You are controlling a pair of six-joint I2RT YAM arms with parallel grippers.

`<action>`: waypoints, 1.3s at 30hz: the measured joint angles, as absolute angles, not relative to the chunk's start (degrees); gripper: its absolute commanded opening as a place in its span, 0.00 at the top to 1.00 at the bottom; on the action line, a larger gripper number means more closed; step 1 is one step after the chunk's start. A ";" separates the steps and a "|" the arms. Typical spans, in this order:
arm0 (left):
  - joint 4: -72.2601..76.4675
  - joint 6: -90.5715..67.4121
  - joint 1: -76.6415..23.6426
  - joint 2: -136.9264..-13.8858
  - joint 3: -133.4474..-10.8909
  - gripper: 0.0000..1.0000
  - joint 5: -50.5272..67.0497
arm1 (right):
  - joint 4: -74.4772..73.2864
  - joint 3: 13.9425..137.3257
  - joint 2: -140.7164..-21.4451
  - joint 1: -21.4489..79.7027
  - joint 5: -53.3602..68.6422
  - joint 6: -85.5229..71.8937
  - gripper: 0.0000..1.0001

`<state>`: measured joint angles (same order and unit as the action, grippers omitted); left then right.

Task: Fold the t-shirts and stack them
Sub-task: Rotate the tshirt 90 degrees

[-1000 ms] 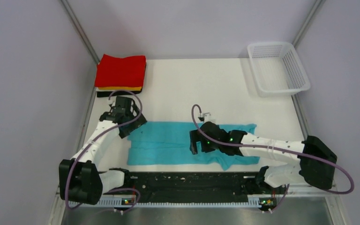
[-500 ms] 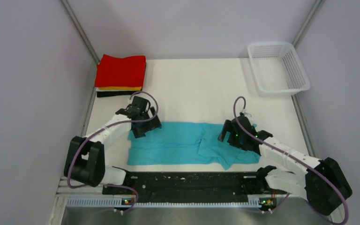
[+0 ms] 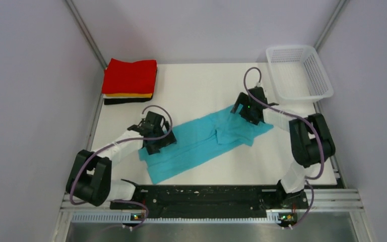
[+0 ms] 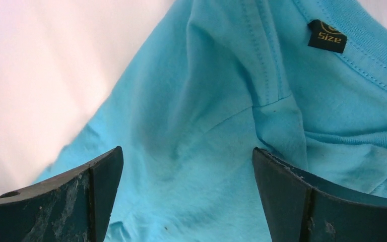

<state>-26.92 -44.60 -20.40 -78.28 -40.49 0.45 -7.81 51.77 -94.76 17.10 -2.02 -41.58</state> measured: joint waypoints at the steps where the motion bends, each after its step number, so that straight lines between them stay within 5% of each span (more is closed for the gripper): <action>1: -26.44 -45.56 -21.28 -77.06 -39.38 0.01 0.38 | -7.70 54.92 -97.60 16.73 -1.87 -41.10 0.01; 12: -19.66 -58.54 -39.66 -76.95 -37.43 0.01 0.21 | -11.00 94.26 -126.72 15.20 5.93 -37.50 0.03; 24: -15.40 -63.51 -57.82 -102.43 -61.91 0.01 5.78 | -11.49 133.27 -152.53 15.40 17.21 -40.88 0.05; 34: -21.54 -60.51 -60.88 -101.58 -66.96 0.01 2.13 | -13.17 134.52 -151.83 17.04 16.19 -31.33 0.02; 39: -25.56 -59.68 -60.73 -89.45 -63.99 0.01 -6.00 | -17.61 117.91 -135.57 18.35 10.07 -25.17 0.02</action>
